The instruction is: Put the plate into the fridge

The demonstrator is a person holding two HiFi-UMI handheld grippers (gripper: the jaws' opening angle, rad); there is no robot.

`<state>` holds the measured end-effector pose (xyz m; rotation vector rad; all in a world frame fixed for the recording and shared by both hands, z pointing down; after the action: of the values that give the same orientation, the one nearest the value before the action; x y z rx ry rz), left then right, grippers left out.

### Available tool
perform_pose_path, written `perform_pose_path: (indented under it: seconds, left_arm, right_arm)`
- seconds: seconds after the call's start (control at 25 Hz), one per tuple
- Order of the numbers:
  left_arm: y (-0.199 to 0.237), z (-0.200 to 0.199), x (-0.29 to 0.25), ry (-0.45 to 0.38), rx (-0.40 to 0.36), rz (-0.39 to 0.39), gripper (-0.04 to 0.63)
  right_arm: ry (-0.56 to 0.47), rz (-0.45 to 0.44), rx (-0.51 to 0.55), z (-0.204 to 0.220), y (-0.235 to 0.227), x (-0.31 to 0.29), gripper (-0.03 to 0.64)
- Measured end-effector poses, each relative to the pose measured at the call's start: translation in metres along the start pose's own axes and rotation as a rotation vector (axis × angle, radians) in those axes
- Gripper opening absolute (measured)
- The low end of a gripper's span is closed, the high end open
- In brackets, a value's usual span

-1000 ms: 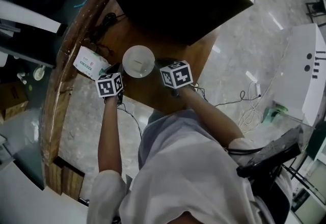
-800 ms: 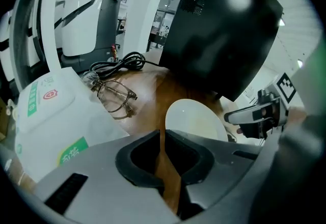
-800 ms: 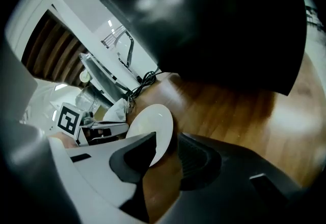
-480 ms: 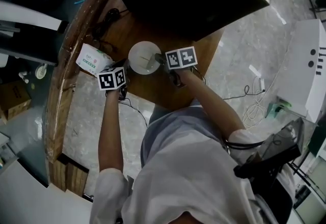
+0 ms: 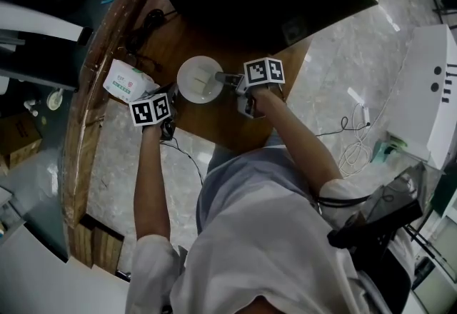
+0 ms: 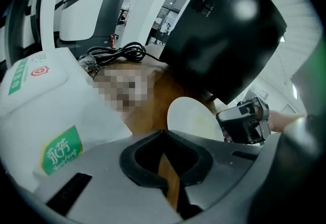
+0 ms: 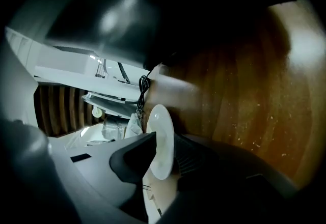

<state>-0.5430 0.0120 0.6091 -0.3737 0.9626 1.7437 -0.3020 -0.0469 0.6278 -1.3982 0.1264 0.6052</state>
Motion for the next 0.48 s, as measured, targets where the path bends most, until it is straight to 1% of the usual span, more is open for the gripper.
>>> perform_pose_path:
  seconds: [0.08, 0.16, 0.2, 0.28, 0.36, 0.4, 0.48]
  left_arm:
    - [0.000, 0.001, -0.001, -0.003, 0.010, -0.004, 0.018]
    - [0.000, 0.002, -0.002, -0.009, 0.016, -0.012, 0.018]
    - [0.000, 0.002, -0.002, -0.010, 0.017, -0.016, 0.018]
    - [0.003, 0.002, -0.002, -0.010, 0.023, -0.017, 0.018]
    - [0.004, 0.002, -0.002, -0.013, 0.033, -0.012, 0.018]
    - [0.004, 0.002, -0.002, -0.017, 0.044, -0.008, 0.018]
    - [0.003, 0.003, -0.002, -0.030, 0.073, -0.006, 0.018]
  right_arm:
    - [0.025, -0.006, 0.002, 0.000, -0.002, -0.001, 0.113]
    - [0.047, 0.004, 0.000, 0.001, -0.005, 0.000, 0.079]
    - [0.054, -0.004, -0.023, 0.003, -0.008, 0.001, 0.056]
    - [0.067, -0.059, -0.110, 0.008, -0.013, 0.001, 0.038]
    - [0.071, -0.140, -0.179, 0.015, -0.014, 0.001, 0.032]
    - [0.064, -0.172, -0.183, 0.019, -0.013, 0.001, 0.034]
    - [0.039, -0.197, -0.159, 0.023, -0.011, 0.002, 0.034]
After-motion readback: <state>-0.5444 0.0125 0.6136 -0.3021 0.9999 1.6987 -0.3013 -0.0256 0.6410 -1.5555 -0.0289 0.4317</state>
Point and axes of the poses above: the fingertips, and each gripper's own axes: x backward along the fingers, y to its left, z out of its underside, the point moved 8 cm from there along x, backward along the fingers, and after that the axes turned 11 degrees about -y, right-handed, at the moved point
